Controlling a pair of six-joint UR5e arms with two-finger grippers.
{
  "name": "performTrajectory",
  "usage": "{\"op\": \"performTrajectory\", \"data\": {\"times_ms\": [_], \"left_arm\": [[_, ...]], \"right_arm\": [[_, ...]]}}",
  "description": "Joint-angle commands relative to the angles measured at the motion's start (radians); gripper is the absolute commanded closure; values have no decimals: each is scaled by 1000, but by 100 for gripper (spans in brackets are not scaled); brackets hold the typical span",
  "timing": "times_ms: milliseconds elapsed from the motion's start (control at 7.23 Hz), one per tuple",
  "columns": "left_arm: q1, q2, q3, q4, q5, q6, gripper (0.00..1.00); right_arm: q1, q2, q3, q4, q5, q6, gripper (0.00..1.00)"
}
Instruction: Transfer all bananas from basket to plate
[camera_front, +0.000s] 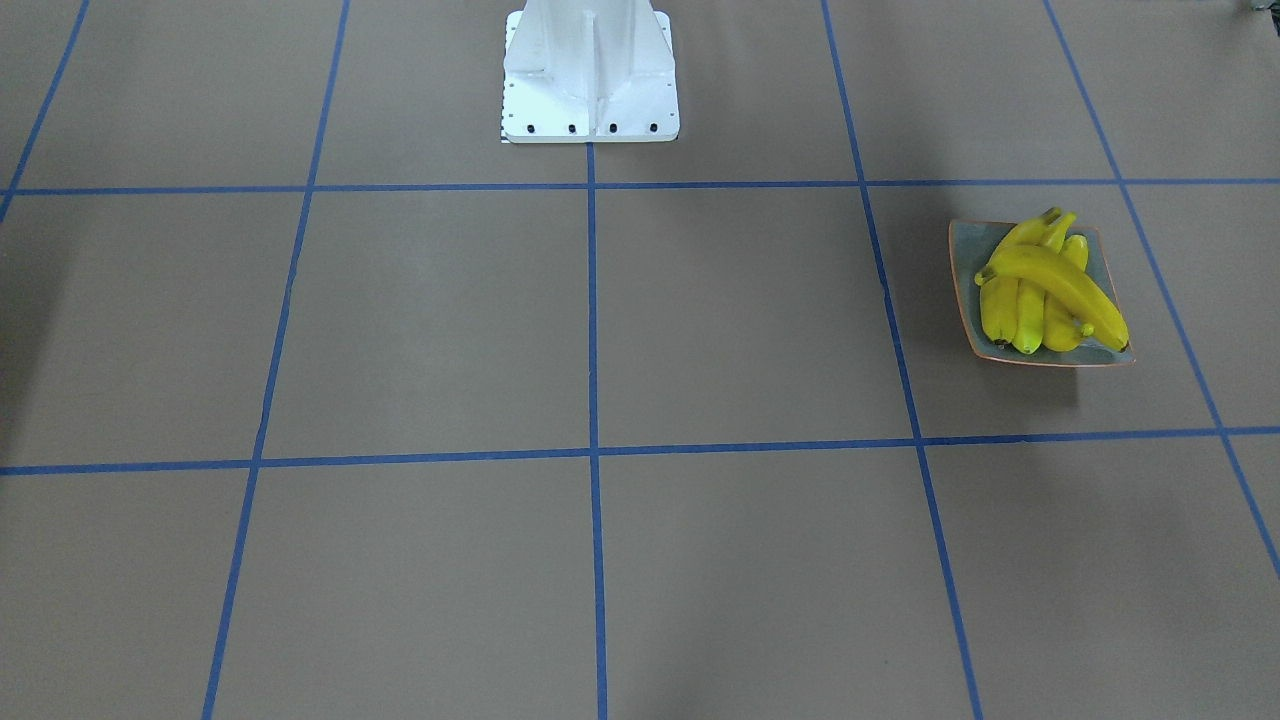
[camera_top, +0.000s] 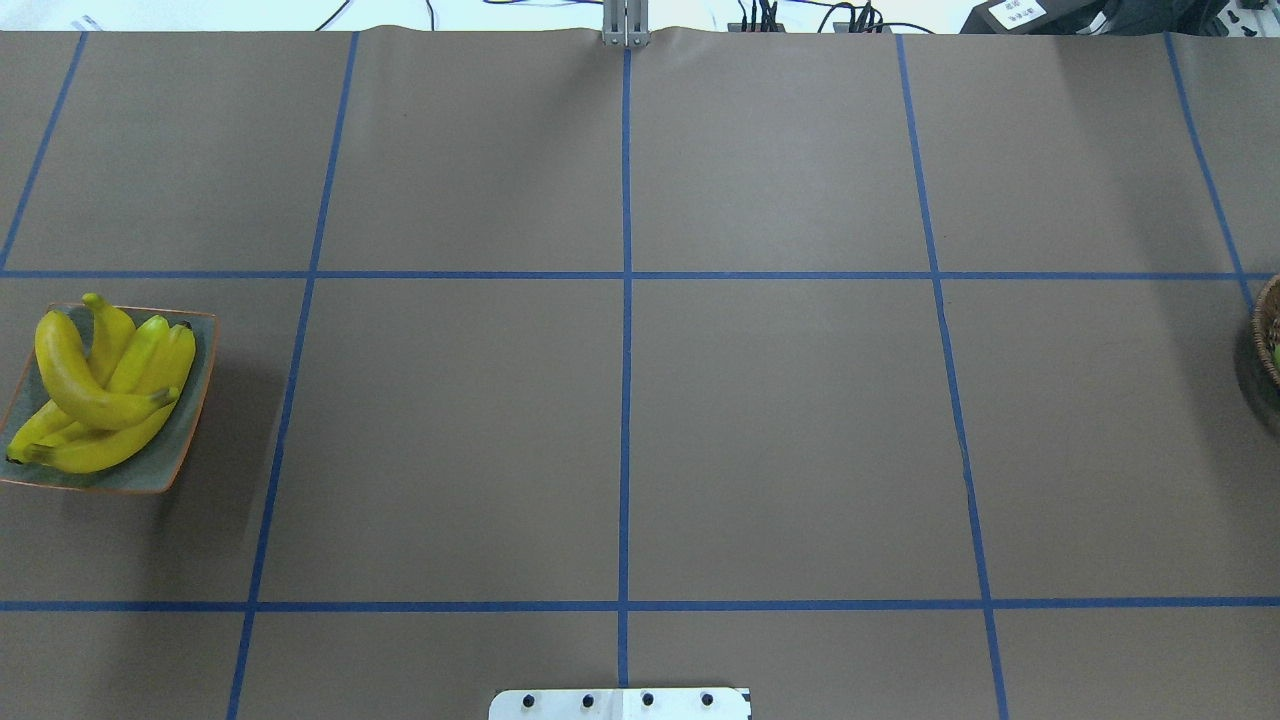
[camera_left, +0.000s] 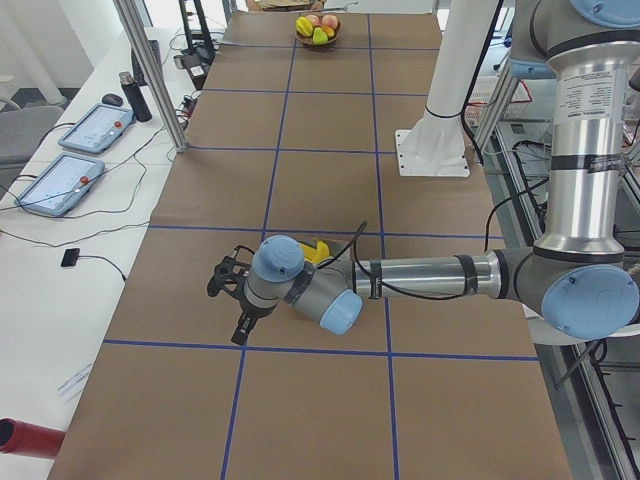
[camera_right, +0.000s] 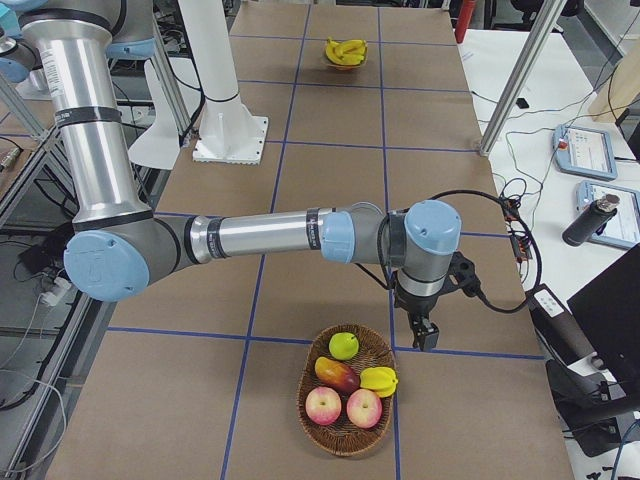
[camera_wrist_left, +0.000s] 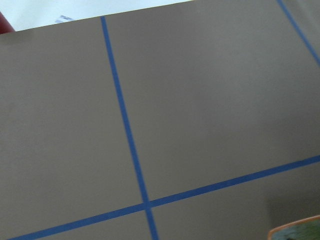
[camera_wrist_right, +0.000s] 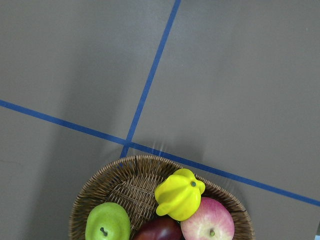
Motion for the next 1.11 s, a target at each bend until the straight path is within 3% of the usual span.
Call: {"op": "performTrajectory", "data": {"times_ms": [0, 415, 691, 968], "left_arm": [[-87, -27, -22, 293, 3, 146, 0], [-85, -4, -18, 360, 0, 149, 0], [-84, 34, -119, 356, 6, 134, 0], [-84, 54, -116, 347, -4, 138, 0]], "right_arm": [[-14, -7, 13, 3, 2, 168, 0], [-98, -10, -2, 102, -1, 296, 0], [-109, -11, -7, 139, 2, 305, 0], [-109, -13, -7, 139, 2, 304, 0]]}}
